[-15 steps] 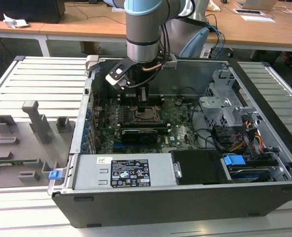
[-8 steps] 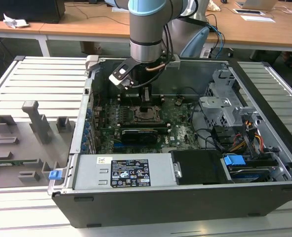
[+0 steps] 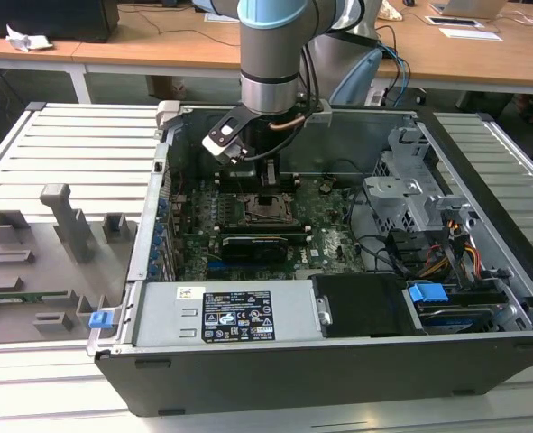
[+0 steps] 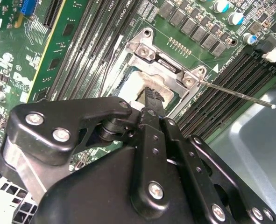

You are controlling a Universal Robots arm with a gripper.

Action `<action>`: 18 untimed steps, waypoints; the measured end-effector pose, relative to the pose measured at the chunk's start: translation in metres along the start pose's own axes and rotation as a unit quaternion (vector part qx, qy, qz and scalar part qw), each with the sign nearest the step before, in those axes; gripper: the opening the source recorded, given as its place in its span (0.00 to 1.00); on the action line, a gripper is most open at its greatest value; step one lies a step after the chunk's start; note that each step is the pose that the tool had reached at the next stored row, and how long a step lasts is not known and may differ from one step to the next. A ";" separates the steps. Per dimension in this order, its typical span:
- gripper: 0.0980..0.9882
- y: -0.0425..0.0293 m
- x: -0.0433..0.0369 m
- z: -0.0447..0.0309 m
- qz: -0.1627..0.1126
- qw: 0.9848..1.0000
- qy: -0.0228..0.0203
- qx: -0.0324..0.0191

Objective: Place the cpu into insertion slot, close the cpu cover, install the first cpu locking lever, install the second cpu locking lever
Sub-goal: 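Install the first cpu locking lever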

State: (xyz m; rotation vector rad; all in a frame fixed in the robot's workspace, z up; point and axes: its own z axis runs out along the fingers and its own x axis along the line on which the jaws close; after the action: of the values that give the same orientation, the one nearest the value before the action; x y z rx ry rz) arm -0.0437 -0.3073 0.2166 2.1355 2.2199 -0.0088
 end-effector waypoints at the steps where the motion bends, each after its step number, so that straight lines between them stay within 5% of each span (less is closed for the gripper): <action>1: 0.01 0.0001 0.0000 -0.0003 0.000 1.000 0.000 0.000; 18: 0.01 0.0001 -0.0001 -0.0030 0.000 1.000 0.000 0.000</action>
State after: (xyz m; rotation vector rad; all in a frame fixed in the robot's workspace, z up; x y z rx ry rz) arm -0.0437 -0.3073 0.2197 2.1356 2.2198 -0.0088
